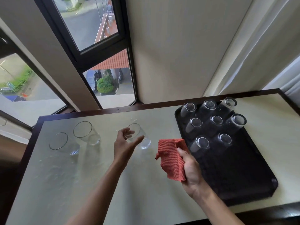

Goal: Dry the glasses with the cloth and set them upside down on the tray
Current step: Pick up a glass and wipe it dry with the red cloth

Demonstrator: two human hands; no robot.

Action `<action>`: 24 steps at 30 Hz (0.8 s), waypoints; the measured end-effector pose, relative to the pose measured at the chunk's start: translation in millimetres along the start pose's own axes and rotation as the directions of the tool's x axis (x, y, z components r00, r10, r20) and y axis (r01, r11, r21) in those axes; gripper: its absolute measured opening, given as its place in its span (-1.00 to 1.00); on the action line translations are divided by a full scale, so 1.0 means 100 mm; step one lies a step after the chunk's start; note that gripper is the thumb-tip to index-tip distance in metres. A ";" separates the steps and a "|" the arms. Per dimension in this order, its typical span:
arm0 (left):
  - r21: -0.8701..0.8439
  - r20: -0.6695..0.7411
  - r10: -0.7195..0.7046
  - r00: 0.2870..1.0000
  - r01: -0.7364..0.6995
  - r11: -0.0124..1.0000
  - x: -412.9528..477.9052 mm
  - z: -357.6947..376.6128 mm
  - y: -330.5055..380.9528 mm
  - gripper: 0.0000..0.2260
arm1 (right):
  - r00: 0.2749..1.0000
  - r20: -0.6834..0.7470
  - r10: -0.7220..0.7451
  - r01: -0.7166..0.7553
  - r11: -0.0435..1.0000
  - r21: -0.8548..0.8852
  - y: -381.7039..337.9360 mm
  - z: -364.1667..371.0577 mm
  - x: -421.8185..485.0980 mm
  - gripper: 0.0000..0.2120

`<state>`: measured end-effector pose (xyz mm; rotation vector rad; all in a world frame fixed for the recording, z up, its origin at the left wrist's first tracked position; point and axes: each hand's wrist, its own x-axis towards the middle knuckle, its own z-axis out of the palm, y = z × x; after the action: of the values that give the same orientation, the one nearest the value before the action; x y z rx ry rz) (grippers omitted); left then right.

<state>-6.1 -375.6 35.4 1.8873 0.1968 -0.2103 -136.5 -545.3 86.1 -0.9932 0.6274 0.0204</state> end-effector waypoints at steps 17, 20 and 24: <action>-0.574 0.277 -0.173 0.945 0.307 0.759 -1.63 -0.05 0.33 -0.37 | 0.862 0.343 -0.374 0.507 0.622 -0.597 0.39 0.42 -0.63 -0.38; -0.514 0.274 -0.173 0.946 0.296 0.805 -1.65 -0.04 0.35 -0.40 | 0.929 0.249 -0.274 0.365 0.788 -0.496 0.24 0.48 -0.46 -0.50; -0.572 0.291 -0.175 0.941 0.317 0.756 -1.59 -0.06 0.38 -0.53 | 0.897 0.261 -0.357 0.441 0.698 -0.564 0.37 0.54 -0.61 -0.49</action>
<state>-151.3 -386.8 111.1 1.1664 0.3226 -0.4766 -171.6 -466.8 109.1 -1.7421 0.2572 -0.1045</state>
